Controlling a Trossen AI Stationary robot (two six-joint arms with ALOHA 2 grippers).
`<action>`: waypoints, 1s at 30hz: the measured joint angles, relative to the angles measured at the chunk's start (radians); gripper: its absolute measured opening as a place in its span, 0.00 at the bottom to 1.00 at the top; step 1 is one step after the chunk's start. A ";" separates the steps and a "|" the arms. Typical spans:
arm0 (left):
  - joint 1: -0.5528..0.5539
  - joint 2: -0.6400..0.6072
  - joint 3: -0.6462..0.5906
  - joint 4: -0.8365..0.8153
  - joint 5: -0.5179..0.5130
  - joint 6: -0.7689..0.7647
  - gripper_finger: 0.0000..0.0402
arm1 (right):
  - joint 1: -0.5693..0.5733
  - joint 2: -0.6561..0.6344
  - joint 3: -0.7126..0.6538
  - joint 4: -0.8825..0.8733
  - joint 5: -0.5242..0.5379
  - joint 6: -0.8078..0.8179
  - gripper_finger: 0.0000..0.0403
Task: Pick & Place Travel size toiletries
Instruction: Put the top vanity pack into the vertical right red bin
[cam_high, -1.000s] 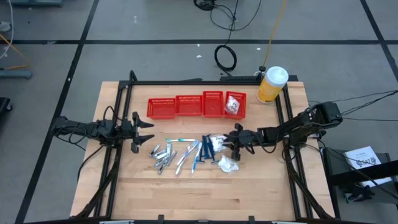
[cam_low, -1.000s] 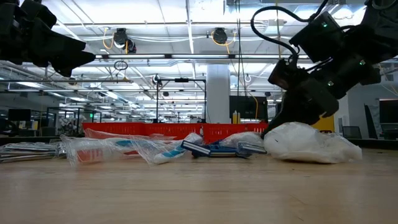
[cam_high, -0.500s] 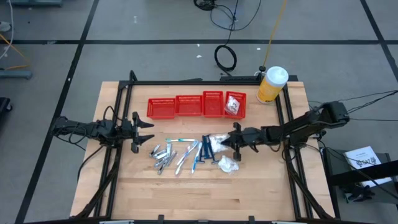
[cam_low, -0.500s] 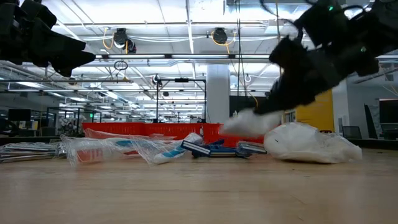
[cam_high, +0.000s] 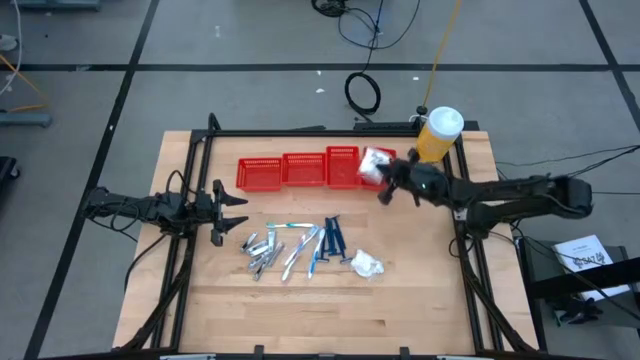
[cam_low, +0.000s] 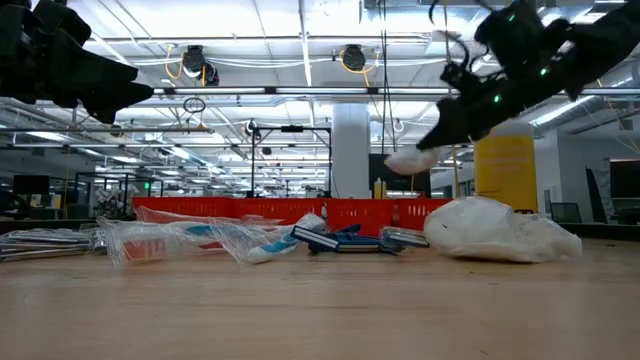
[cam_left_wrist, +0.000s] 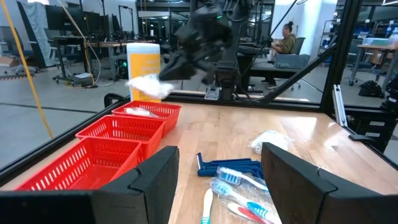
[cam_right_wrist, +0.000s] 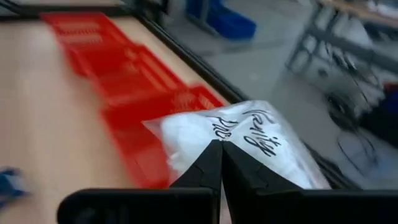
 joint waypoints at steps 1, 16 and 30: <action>0.000 0.000 0.000 0.000 0.000 0.000 0.56 | -0.035 0.019 0.000 -0.006 -0.026 0.006 0.00; 0.000 0.000 0.000 0.000 0.000 0.000 0.56 | -0.187 0.258 0.000 -0.015 -0.174 0.057 0.00; 0.000 0.000 0.000 0.000 0.000 0.000 0.56 | -0.126 0.064 0.000 -0.016 -0.174 0.083 0.14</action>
